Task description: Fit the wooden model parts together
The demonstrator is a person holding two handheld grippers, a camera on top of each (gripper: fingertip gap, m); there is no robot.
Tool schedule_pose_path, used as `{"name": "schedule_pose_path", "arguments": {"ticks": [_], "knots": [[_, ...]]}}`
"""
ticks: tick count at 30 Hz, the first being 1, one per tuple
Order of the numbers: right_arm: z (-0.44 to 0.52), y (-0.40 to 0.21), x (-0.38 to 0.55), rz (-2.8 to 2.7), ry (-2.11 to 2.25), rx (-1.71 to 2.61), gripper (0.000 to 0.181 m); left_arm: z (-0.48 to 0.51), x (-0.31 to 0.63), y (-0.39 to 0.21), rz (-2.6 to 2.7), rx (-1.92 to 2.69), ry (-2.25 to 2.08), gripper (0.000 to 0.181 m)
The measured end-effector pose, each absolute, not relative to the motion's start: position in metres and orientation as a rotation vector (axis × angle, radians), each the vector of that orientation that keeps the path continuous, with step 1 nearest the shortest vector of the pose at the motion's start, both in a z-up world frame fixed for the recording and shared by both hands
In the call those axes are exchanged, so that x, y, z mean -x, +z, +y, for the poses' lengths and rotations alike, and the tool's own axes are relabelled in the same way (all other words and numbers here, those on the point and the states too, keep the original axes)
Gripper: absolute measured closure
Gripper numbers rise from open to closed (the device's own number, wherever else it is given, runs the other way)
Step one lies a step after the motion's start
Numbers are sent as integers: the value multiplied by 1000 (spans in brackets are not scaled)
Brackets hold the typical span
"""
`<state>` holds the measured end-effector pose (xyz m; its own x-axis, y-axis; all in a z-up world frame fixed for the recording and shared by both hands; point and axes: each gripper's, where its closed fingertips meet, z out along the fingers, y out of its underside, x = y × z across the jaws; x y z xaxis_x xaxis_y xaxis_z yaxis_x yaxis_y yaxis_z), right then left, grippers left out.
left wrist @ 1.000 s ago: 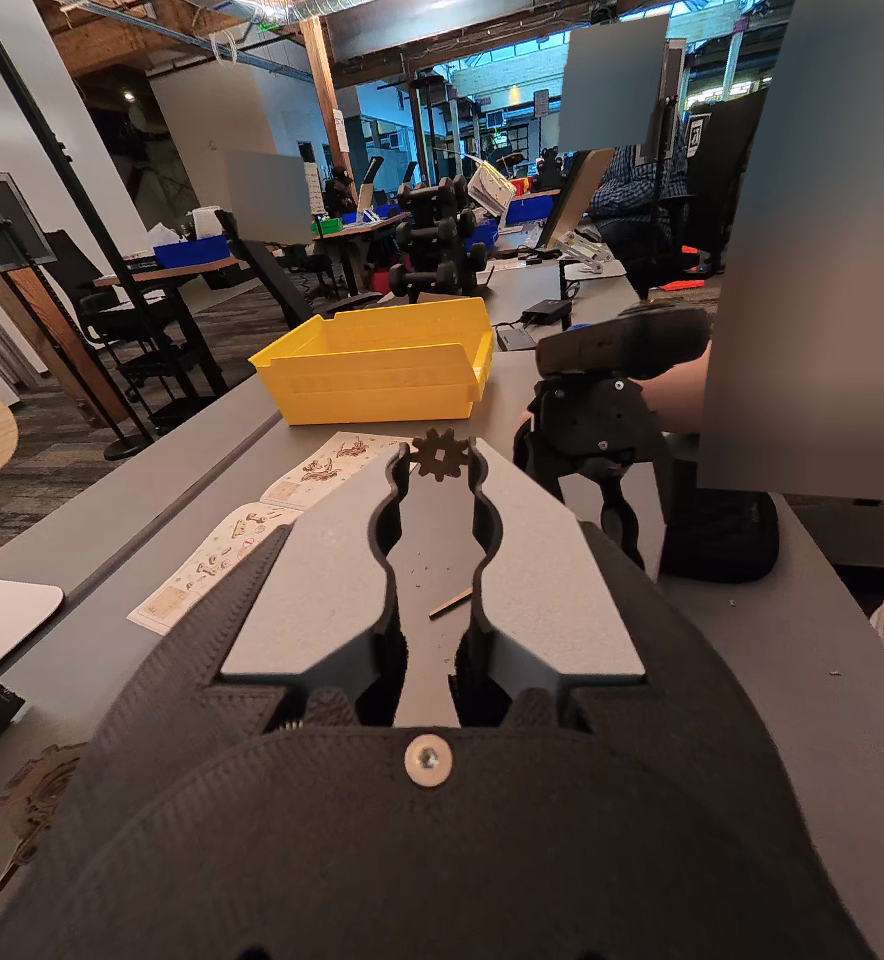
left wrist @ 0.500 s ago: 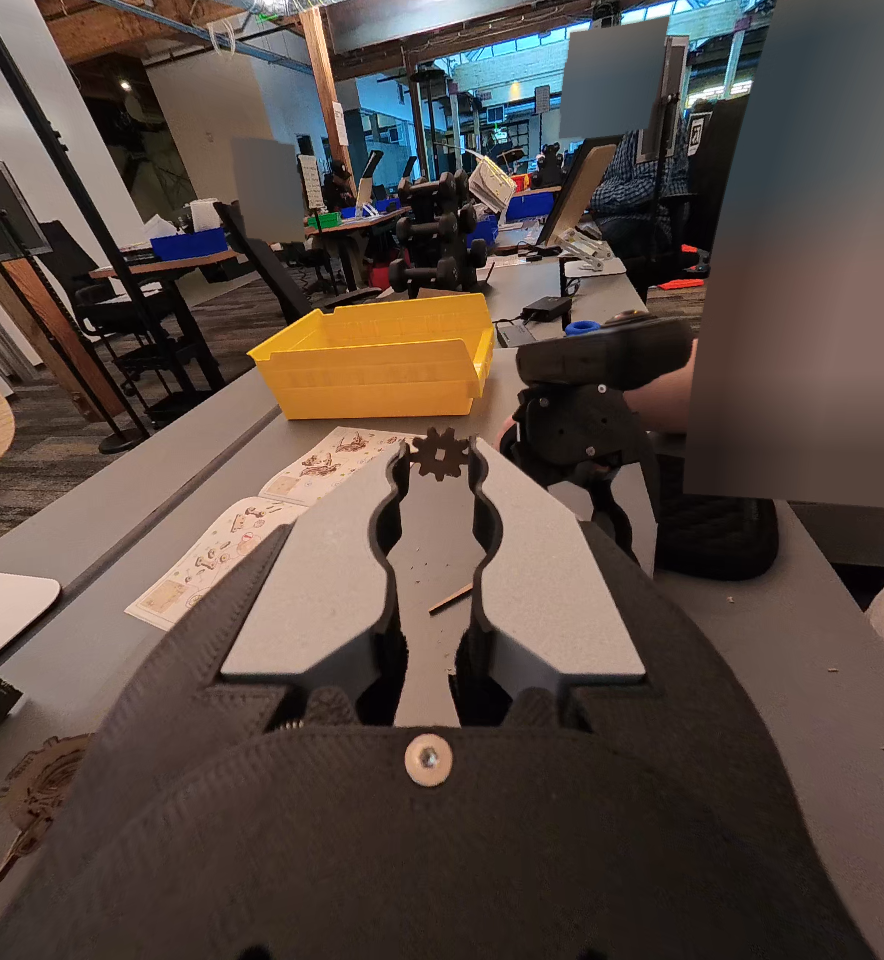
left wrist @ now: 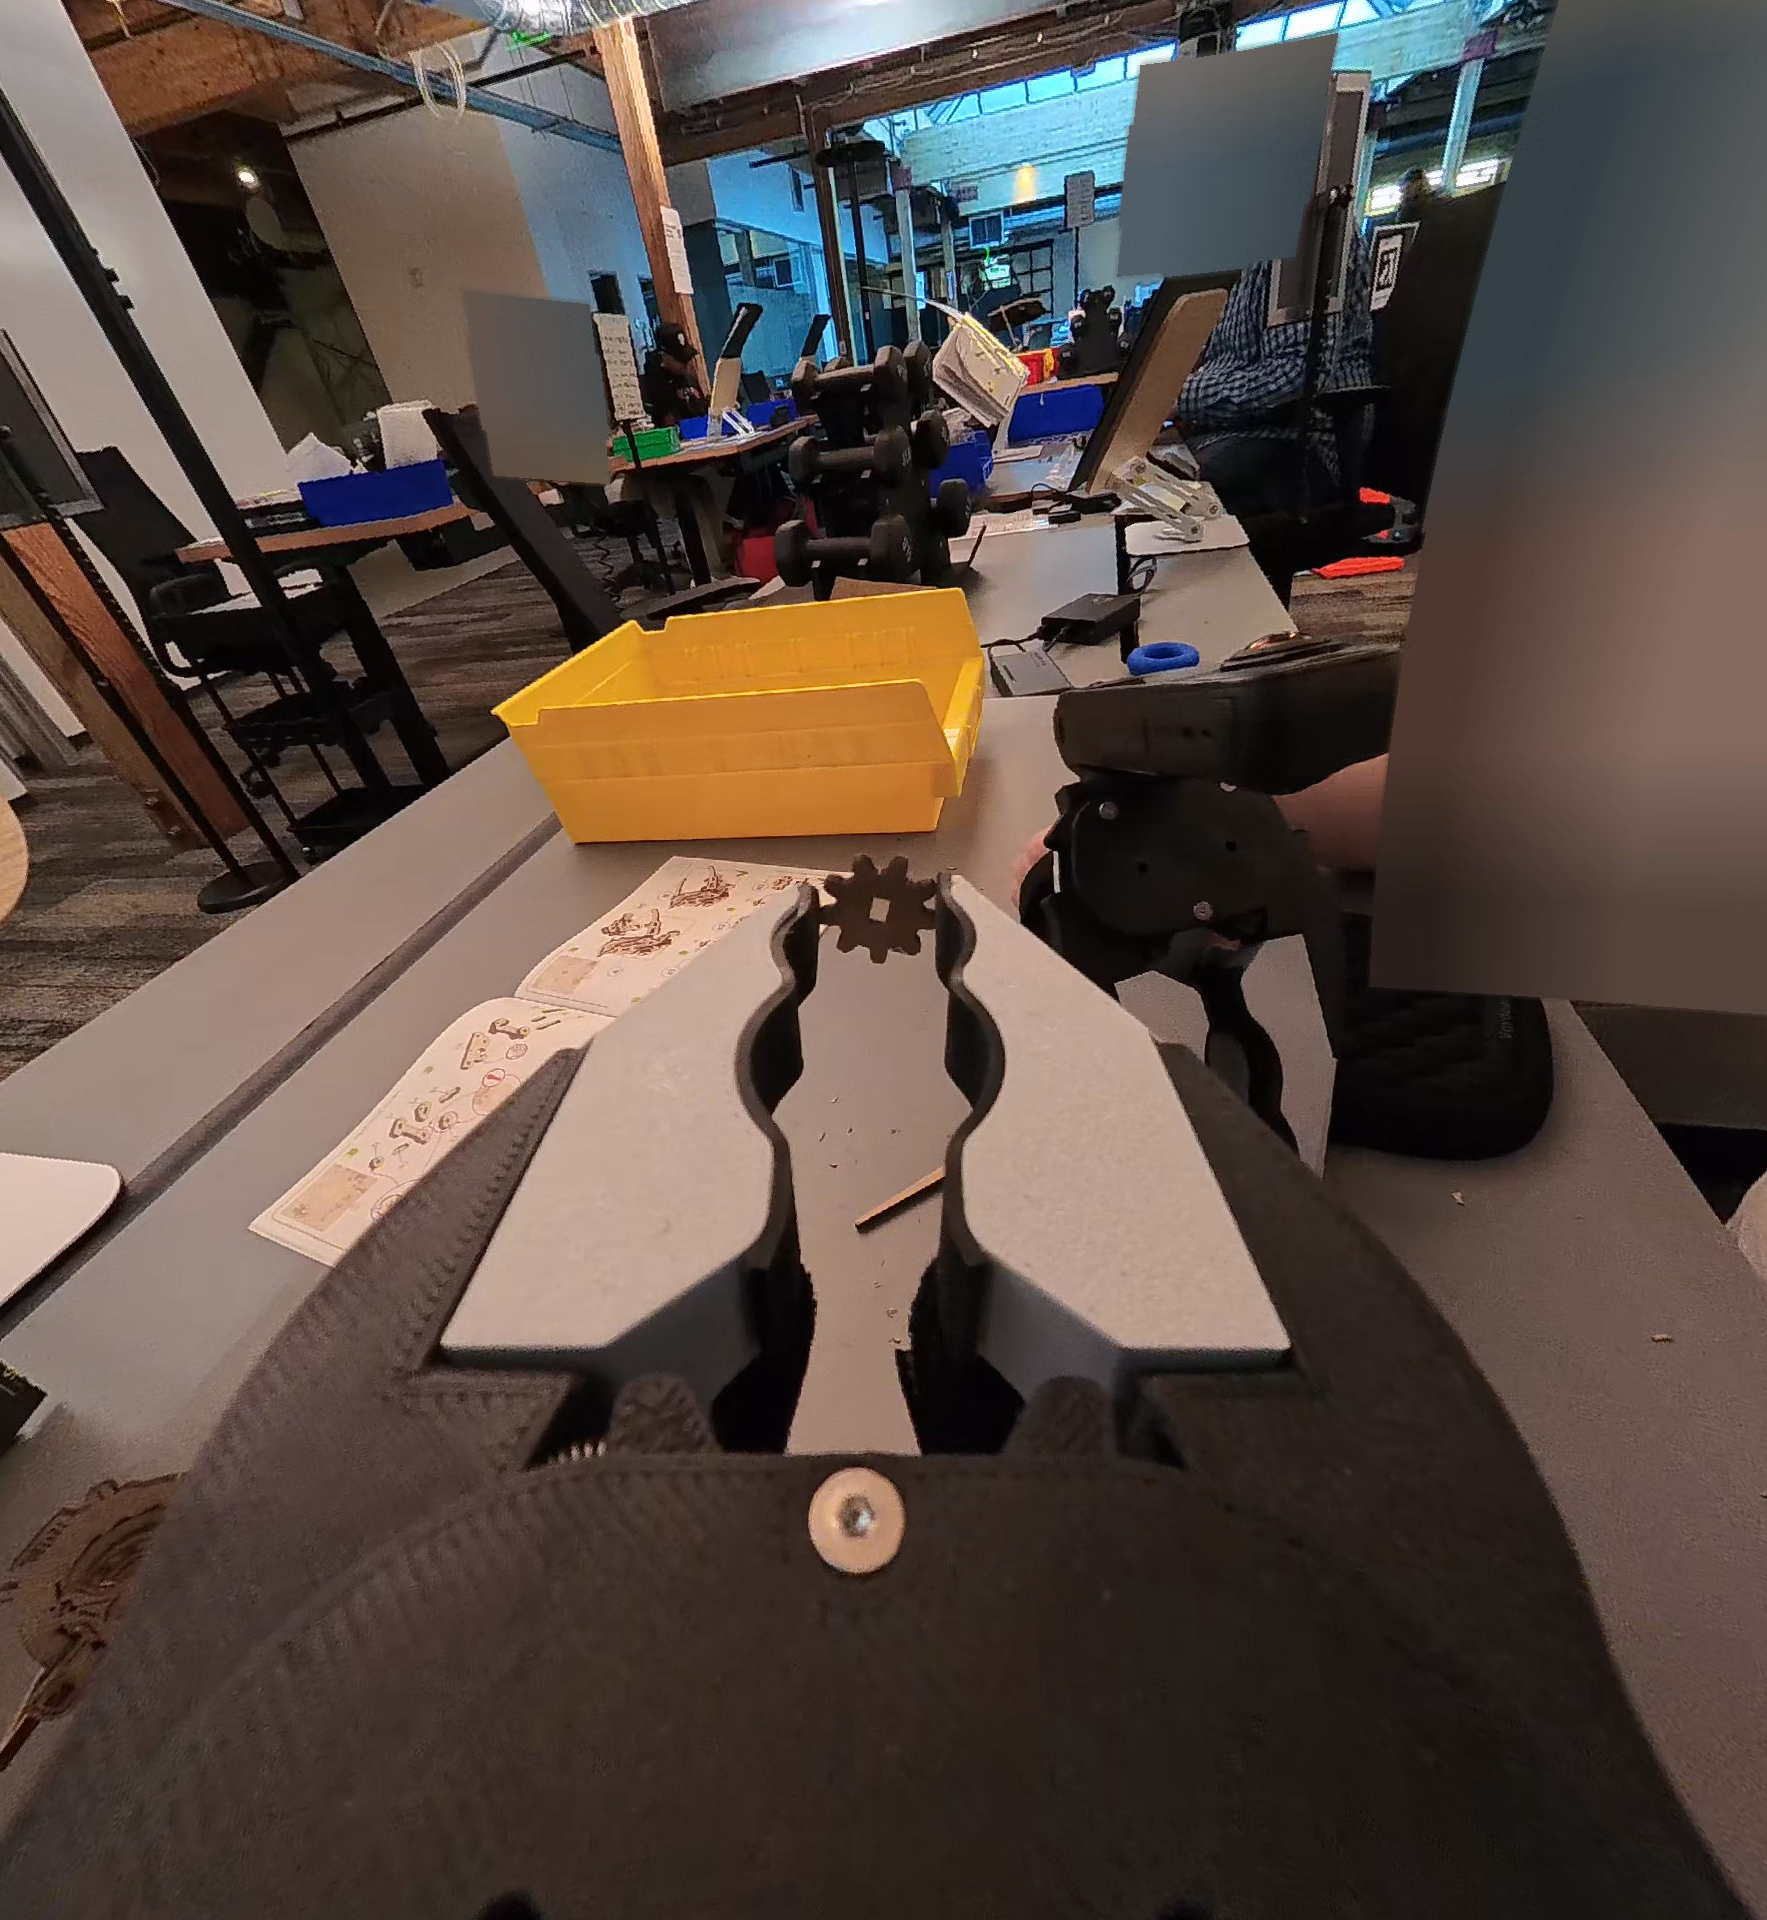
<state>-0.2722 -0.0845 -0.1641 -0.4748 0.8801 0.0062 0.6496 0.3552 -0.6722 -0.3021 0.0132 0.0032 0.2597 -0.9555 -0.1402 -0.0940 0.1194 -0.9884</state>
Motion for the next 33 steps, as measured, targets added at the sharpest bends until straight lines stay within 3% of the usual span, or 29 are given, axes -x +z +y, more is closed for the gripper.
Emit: {"name": "schedule_pose_path", "arguments": {"ticks": [8,14,21,29,33], "knots": [[-72,-154,274,-2159,792,1316,178,13,298,-7,1154,1322,-891,161],[7,-74,253,-1694,179,1130,179,3,283,-15,1177,1367,-1006,161],[5,-24,252,-1466,-139,866,179,-7,264,-8,1148,1335,-1053,161],[-14,2,253,-1400,-125,837,179,-18,263,14,936,1397,-1723,161],[-17,2,255,-1399,-133,838,179,-9,263,7,924,1445,-1715,161]]}}
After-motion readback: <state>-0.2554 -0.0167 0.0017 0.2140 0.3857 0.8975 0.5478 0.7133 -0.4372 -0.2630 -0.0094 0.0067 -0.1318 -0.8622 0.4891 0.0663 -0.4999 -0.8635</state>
